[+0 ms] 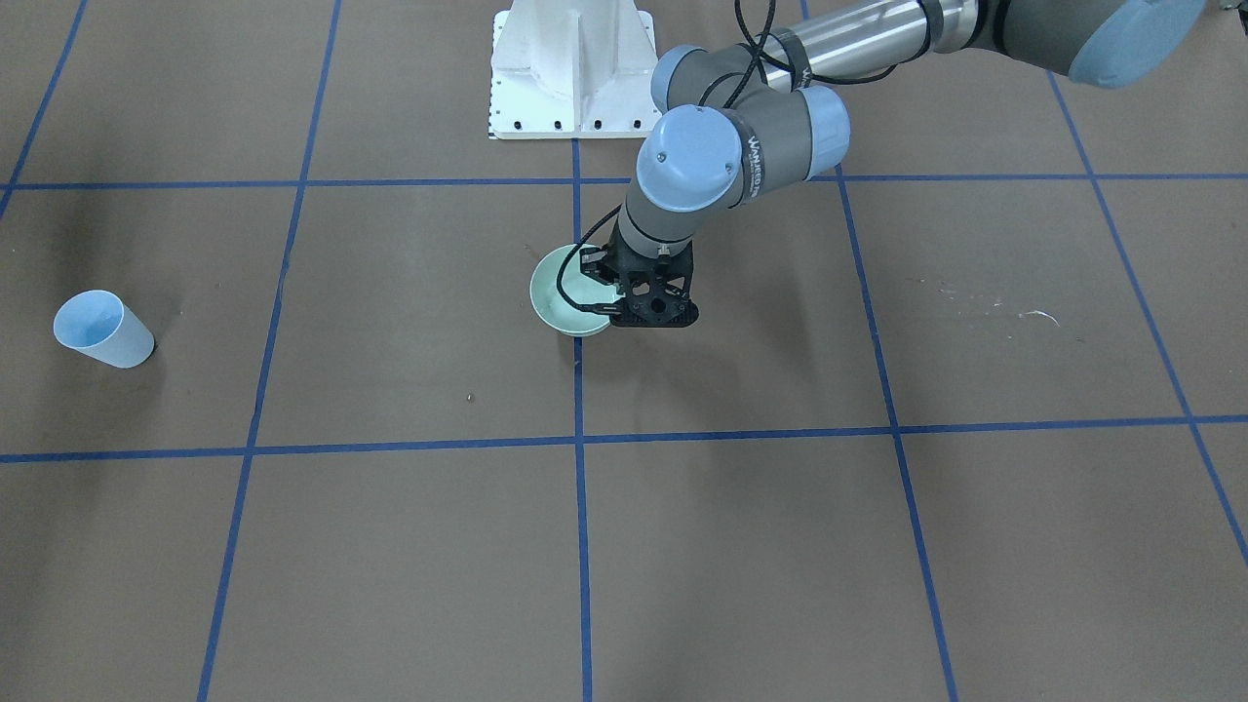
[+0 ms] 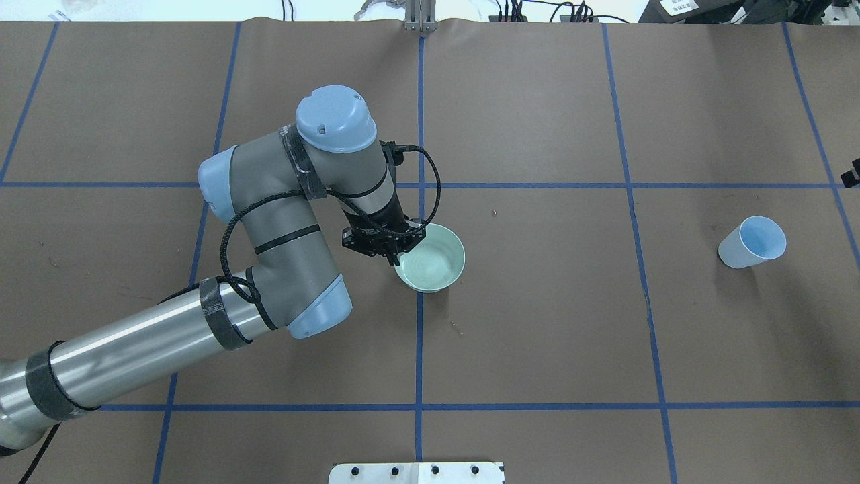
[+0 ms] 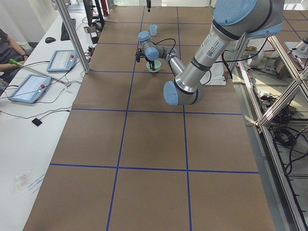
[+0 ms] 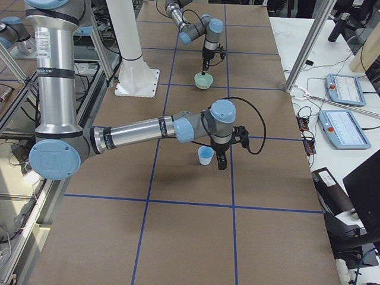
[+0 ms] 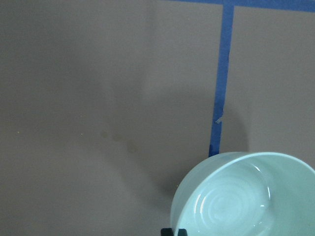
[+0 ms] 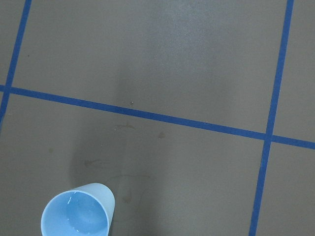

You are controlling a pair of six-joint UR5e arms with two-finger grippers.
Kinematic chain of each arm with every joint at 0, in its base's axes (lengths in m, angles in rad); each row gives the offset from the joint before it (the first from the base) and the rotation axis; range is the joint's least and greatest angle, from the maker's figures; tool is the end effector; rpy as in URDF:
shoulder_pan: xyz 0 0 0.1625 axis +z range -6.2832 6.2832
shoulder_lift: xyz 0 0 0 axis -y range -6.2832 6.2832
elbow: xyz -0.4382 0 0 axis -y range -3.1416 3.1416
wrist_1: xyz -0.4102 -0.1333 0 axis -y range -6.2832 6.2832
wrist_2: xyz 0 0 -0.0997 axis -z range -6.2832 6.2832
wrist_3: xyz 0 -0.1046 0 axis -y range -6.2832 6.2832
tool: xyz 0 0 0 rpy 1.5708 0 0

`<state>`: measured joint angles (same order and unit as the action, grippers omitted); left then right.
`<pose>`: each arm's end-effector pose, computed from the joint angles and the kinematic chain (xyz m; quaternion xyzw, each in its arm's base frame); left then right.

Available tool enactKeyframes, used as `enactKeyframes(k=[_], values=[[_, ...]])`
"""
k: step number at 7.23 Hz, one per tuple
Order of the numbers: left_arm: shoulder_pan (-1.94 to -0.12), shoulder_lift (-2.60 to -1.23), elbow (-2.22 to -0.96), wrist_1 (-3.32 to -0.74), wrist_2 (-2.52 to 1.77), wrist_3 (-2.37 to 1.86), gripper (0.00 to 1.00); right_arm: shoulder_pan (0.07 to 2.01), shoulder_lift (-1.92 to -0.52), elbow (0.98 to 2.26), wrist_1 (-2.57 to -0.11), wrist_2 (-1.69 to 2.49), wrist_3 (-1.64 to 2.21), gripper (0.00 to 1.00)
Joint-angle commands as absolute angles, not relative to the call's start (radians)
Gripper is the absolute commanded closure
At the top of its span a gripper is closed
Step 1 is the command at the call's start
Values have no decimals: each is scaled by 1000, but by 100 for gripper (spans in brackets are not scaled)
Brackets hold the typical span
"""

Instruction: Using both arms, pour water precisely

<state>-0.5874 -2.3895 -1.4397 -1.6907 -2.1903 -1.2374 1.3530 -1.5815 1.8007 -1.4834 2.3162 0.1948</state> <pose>0.5986 -0.4857 0.1883 -0.0849 0.4598 0.0079 0.8839 -0.0502 -0.5153 0.5547 0.0655 -0.3814 -0.0662 0.9197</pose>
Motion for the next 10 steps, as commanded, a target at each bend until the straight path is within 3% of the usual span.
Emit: enactKeyframes(k=[1, 3, 5, 9, 10], values=[[-584, -2387, -1420, -1730, -2189, -1256, 100, 1353, -1582, 1796, -1485, 2315, 193, 1], [-584, -2382, -1422, -1729, -2189, -1256, 100, 1353, -1582, 1789, -1485, 2315, 195, 1], [-583, -2382, -1420, -1729, -2189, -1256, 86, 1353, -1583, 1784, -1485, 2315, 195, 1], [-589, -2375, -1442, -1723, -2195, -1258, 34, 1351, -1583, 1769, -1483, 2309, 196, 1], [-598, -2373, -1471, -1706, -2198, -1262, 3, 1353, -1575, 1725, -1448, 2309, 196, 1]])
